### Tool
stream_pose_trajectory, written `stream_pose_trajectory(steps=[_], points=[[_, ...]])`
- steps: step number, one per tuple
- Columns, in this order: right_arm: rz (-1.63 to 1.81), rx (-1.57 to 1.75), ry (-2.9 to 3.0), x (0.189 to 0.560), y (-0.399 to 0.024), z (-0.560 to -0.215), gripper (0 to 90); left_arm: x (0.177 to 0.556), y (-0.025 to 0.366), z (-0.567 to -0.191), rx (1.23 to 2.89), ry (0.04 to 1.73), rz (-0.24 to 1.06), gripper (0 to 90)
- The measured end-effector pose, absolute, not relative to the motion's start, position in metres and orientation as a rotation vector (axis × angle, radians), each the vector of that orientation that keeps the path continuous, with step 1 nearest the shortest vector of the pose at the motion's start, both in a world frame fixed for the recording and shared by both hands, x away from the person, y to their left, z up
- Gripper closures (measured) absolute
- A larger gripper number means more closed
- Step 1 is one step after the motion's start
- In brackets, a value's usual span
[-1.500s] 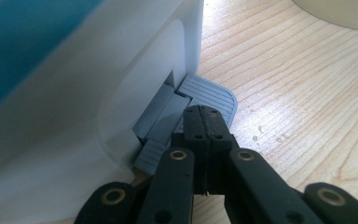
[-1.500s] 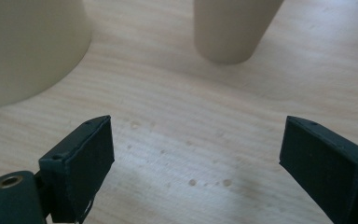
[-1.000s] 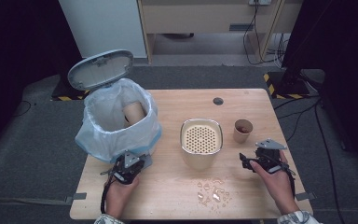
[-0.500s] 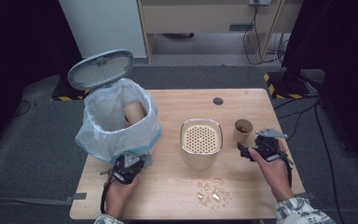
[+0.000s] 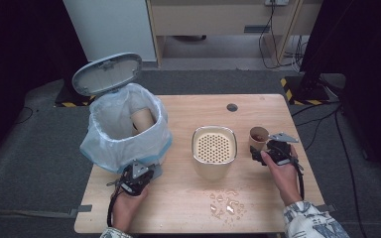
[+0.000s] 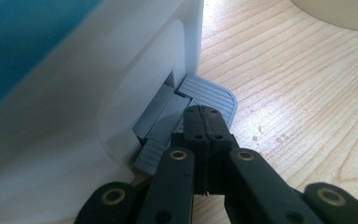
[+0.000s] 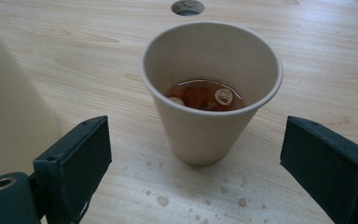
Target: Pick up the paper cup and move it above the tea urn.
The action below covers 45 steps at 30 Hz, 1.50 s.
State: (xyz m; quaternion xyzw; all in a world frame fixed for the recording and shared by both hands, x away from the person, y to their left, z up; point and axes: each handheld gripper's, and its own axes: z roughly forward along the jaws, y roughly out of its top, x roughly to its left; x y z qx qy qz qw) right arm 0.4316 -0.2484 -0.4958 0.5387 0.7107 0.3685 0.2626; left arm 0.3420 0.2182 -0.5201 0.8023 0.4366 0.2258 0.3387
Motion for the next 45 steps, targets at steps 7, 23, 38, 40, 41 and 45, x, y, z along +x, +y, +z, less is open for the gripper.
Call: stream_pose_trajectory(steps=[7, 23, 38, 40, 41, 45], points=[[1.005, 1.5, 1.911, 0.448, -0.252, -0.501, 10.0, 0.342, 0.219, -0.52, 2.085, 1.139, 0.583, 89.5], [1.059, 1.492, 1.875, 0.469, -0.248, -0.511, 14.4, 0.342, 0.219, -0.52, 2.083, 1.138, 0.581, 89.5], [1.09, 1.43, 1.847, 0.477, -0.242, -0.52, 25.2, 0.342, 0.219, -0.52, 2.083, 1.136, 0.582, 89.5], [1.096, 1.412, 1.851, 0.476, -0.243, -0.52, 26.8, 0.342, 0.219, -0.52, 2.085, 1.134, 0.583, 89.5], [1.099, 1.409, 1.852, 0.476, -0.244, -0.52, 27.1, 0.342, 0.219, -0.52, 2.084, 1.134, 0.583, 89.5], [1.11, 1.382, 1.866, 0.474, -0.246, -0.518, 28.6, 0.342, 0.219, -0.52, 2.084, 1.135, 0.581, 89.5]])
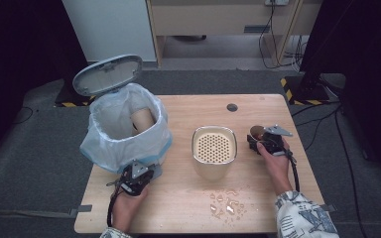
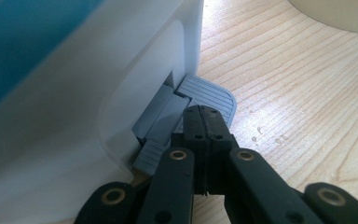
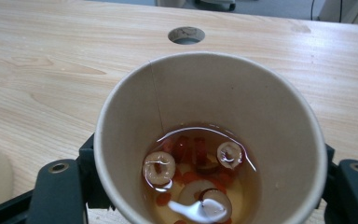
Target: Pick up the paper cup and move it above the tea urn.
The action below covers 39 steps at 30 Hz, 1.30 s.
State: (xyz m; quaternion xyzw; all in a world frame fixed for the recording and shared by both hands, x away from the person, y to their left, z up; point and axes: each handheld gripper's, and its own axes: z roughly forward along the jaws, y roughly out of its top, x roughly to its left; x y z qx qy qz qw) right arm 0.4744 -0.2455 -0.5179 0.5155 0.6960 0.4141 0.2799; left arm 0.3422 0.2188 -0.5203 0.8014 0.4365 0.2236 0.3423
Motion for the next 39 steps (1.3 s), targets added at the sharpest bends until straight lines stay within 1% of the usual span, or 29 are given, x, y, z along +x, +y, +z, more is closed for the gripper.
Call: stream_pose_trajectory(steps=[5, 14, 27, 28, 33, 39], points=[[1.124, 1.346, 1.872, 0.47, -0.248, -0.511, 29.6, 0.342, 0.219, -0.52, 2.084, 1.135, 0.581, 89.5], [1.124, 1.281, 1.901, 0.463, -0.259, -0.484, 30.0, 0.342, 0.219, -0.52, 2.08, 1.135, 0.577, 89.5], [1.098, 1.207, 1.93, 0.462, -0.264, -0.453, 30.2, 0.342, 0.218, -0.52, 2.081, 1.135, 0.581, 89.5], [1.099, 1.19, 1.932, 0.462, -0.265, -0.445, 30.2, 0.342, 0.218, -0.52, 2.081, 1.135, 0.58, 89.5], [1.098, 1.161, 1.941, 0.463, -0.263, -0.43, 30.3, 0.342, 0.218, -0.52, 2.083, 1.135, 0.581, 89.4], [1.092, 1.13, 1.953, 0.466, -0.262, -0.419, 30.3, 0.342, 0.218, -0.52, 2.08, 1.135, 0.578, 89.5]])
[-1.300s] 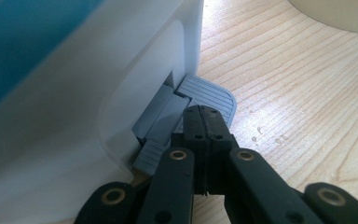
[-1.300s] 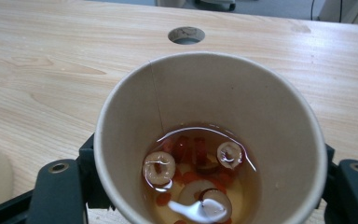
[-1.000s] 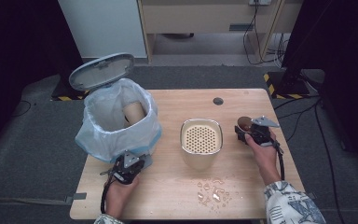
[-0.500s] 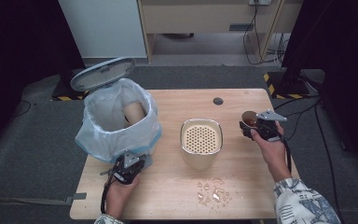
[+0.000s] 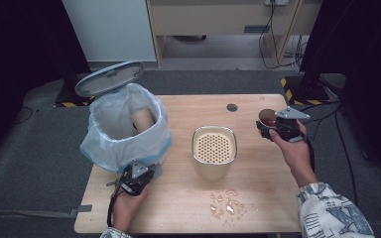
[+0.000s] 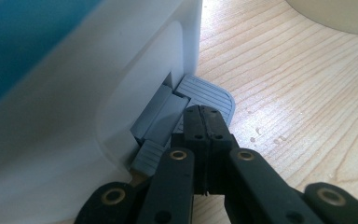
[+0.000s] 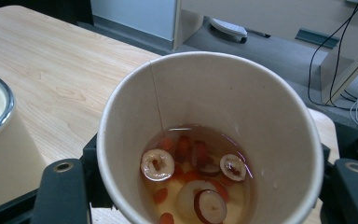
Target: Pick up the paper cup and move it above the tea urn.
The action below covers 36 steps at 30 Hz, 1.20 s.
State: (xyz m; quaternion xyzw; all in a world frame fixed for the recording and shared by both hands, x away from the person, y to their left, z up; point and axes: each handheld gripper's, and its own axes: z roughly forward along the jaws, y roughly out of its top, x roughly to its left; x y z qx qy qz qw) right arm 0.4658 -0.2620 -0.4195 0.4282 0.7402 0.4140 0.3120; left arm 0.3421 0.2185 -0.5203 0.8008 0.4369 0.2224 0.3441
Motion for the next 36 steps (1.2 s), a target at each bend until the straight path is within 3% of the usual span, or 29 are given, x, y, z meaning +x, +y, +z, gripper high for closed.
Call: stream_pose_trajectory(steps=[36], points=[[1.077, 0.986, 1.983, 0.48, -0.267, -0.366, 30.4, 0.342, 0.218, -0.52, 2.081, 1.133, 0.579, 89.5]])
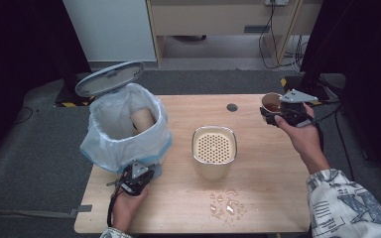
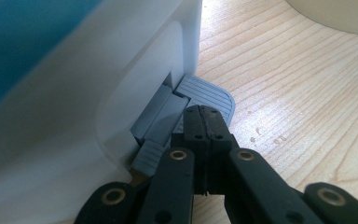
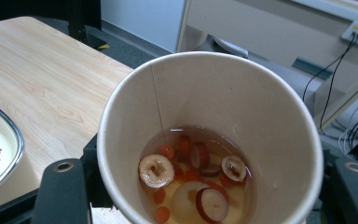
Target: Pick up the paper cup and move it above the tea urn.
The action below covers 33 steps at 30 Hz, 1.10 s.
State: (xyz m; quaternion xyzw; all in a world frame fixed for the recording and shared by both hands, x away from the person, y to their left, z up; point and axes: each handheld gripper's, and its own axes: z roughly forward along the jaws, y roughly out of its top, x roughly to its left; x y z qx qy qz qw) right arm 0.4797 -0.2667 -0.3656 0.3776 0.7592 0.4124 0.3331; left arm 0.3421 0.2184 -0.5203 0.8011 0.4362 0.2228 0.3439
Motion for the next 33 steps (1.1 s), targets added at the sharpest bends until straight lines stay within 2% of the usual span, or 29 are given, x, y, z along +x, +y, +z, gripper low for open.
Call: stream_pose_trajectory(steps=[17, 33], points=[[1.04, 0.808, 1.982, 0.483, -0.252, -0.321, 30.5, 0.342, 0.218, -0.52, 2.082, 1.133, 0.579, 89.5], [1.002, 0.729, 1.999, 0.486, -0.238, -0.304, 30.3, 0.342, 0.218, -0.52, 2.082, 1.132, 0.58, 89.5]])
